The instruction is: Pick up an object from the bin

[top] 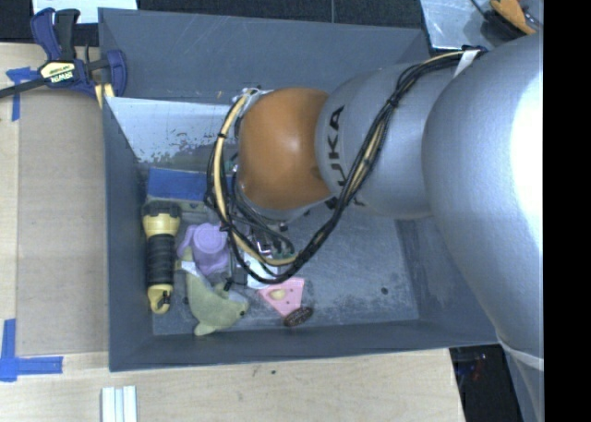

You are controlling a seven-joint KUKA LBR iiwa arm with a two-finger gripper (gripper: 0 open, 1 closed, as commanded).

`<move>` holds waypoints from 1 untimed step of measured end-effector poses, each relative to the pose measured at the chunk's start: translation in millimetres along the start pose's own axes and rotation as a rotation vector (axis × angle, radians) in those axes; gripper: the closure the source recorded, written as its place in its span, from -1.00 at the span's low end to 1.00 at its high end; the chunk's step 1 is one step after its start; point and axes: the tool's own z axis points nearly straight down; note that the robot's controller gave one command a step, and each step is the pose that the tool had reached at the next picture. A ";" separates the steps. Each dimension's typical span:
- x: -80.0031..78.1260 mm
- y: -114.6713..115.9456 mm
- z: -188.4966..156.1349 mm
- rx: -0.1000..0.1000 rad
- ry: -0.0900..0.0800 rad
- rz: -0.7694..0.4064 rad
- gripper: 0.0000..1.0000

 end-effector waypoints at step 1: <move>-62.8 22.2 -127.8 -0.003 -0.016 0.049 1.00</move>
Offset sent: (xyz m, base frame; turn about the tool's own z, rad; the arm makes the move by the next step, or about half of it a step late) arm 0.0000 0.0000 0.0000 0.0000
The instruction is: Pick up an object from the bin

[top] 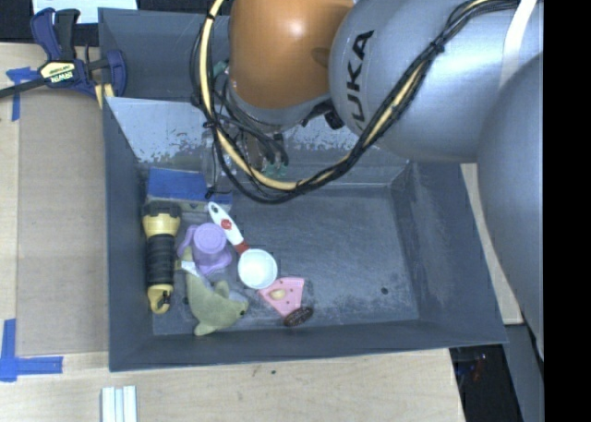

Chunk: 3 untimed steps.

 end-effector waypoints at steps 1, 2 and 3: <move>0.9 -0.2 1.6 0.001 0.003 0.000 -1.00; 0.9 -0.2 1.7 0.001 0.003 0.000 -1.00; 4.4 -1.4 5.1 0.000 0.001 -0.034 -1.00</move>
Offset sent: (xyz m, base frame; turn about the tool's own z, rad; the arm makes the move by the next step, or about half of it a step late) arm 0.0000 0.0000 0.0000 0.0000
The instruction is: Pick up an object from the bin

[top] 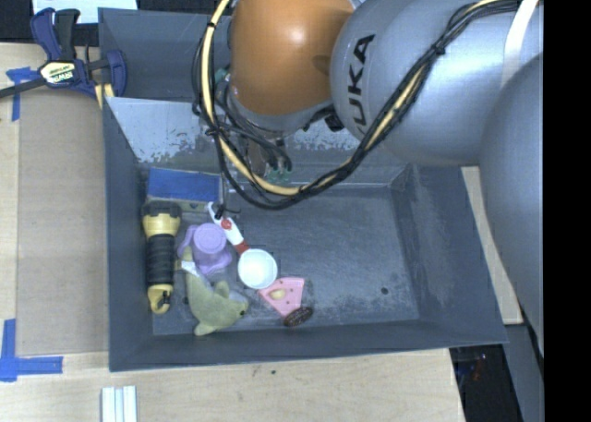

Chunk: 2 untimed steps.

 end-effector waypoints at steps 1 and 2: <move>3.4 8.8 99.8 -0.001 -0.003 -0.097 -1.00; 16.7 5.5 101.0 0.000 -0.005 -0.193 -1.00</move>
Offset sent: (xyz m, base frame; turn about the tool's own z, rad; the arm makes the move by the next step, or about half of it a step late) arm -0.0231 -0.0013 -0.0769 -0.4541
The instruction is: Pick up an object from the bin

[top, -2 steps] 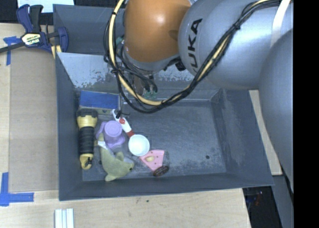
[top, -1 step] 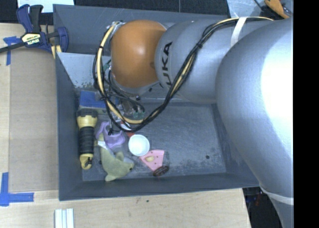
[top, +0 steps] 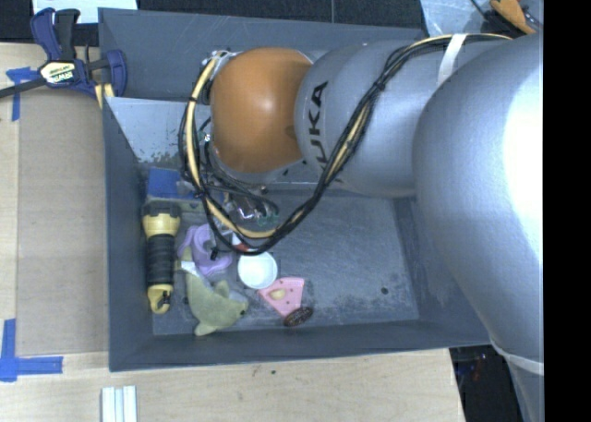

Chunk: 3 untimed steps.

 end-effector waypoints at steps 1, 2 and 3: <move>40.8 8.9 43.5 0.000 -0.015 0.109 -1.00; 33.2 7.1 36.1 0.002 -0.009 0.052 -1.00; 47.7 11.5 31.2 0.001 -0.030 0.348 -1.00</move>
Offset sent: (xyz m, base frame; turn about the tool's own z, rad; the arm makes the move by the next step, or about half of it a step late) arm -0.0370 0.0191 -0.0608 -0.0610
